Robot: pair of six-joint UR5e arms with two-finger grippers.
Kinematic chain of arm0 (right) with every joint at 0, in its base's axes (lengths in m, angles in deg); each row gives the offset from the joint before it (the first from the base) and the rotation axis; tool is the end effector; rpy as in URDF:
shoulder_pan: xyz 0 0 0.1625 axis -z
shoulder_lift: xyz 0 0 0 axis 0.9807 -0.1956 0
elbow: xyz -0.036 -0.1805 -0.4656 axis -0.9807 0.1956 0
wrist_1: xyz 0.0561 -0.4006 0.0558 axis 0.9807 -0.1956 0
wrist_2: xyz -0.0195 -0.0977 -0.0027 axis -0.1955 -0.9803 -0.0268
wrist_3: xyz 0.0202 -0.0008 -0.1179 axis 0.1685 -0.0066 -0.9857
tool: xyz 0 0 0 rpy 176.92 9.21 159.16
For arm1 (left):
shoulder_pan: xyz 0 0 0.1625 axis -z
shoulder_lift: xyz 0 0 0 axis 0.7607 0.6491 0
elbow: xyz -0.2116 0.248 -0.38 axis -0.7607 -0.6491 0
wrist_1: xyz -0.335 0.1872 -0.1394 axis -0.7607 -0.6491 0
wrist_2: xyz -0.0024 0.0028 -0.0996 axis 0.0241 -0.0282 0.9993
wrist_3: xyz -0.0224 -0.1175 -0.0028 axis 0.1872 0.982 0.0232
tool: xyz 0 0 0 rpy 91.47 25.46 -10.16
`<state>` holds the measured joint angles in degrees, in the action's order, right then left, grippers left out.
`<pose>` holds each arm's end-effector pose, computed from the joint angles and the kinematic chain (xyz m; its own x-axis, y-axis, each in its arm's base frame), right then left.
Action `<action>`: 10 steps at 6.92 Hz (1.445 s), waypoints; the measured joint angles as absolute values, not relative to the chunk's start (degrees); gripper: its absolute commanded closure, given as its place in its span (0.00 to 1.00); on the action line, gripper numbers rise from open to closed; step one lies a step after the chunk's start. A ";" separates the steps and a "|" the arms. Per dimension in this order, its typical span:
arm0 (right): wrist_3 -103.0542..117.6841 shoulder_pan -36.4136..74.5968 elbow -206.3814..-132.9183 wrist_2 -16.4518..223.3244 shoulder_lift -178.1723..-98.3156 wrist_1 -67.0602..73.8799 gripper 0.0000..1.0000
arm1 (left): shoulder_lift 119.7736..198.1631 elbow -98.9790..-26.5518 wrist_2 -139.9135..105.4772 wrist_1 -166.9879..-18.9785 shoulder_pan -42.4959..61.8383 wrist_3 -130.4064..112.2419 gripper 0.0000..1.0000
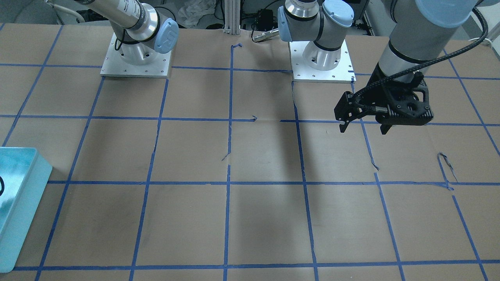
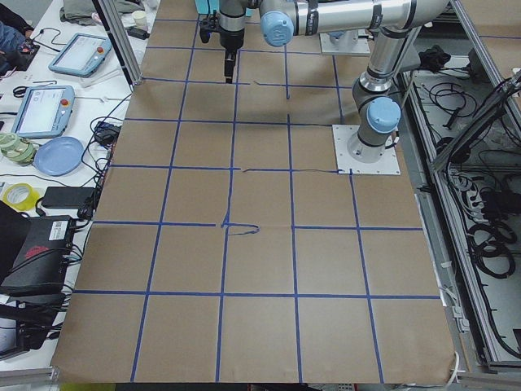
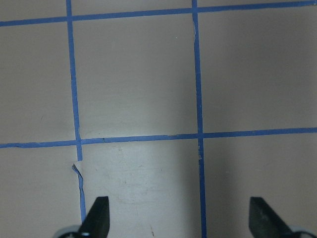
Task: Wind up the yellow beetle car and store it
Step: 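Lower the car into the blue bin and open the right gripper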
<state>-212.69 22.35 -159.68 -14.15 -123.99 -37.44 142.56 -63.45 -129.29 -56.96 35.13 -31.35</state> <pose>-0.2989 -0.6731 0.2790 0.9819 -0.1744 -0.0744 -0.1769 -0.9838 -0.0284 -0.0830 -0.5320 0.5192 -0.9991 0.0371 -0.0205 0.0387 0.9958 -0.0835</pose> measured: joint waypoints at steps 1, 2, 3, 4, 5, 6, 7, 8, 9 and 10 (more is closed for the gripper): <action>-214.64 22.43 -160.02 -14.07 -123.77 -37.58 0.99 | 142.70 -63.54 -129.17 -56.89 35.21 -31.51 0.00; -216.36 22.45 -160.47 -14.04 -123.63 -37.63 0.94 | 142.74 -63.64 -129.27 -57.05 35.46 -31.77 0.00; -218.15 22.47 -161.04 -14.01 -123.56 -37.67 0.72 | 142.82 -63.83 -129.23 -57.11 35.89 -31.61 0.00; -219.11 22.47 -161.48 -13.99 -123.55 -37.81 0.47 | 142.75 -64.10 -129.10 -56.97 36.29 -31.56 0.00; -219.42 22.47 -161.73 -13.98 -123.54 -37.98 0.37 | 142.54 -64.33 -129.13 -57.00 36.54 -31.62 0.00; -219.37 22.47 -161.84 -13.96 -123.58 -38.08 0.22 | 142.39 -64.56 -129.26 -57.08 36.64 -31.83 0.00; -218.85 22.47 -161.81 -13.88 -123.74 -38.10 0.19 | 142.26 -64.89 -129.32 -56.99 36.67 -32.14 0.00; -217.23 22.47 -161.69 -13.79 -124.14 -38.06 0.00 | 142.11 -65.19 -129.25 -56.81 36.69 -32.27 0.00; -215.08 22.47 -161.60 -13.74 -124.81 -37.83 0.00 | 142.11 -65.38 -129.22 -56.73 36.69 -32.31 0.00; -214.04 22.46 -161.62 -13.70 -125.87 -37.36 0.00 | 142.10 -65.49 -129.26 -56.70 36.68 -32.33 0.00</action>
<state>-214.04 22.46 -161.62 -13.70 -125.87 -37.36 142.10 -65.49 -129.26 -56.70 36.68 -32.33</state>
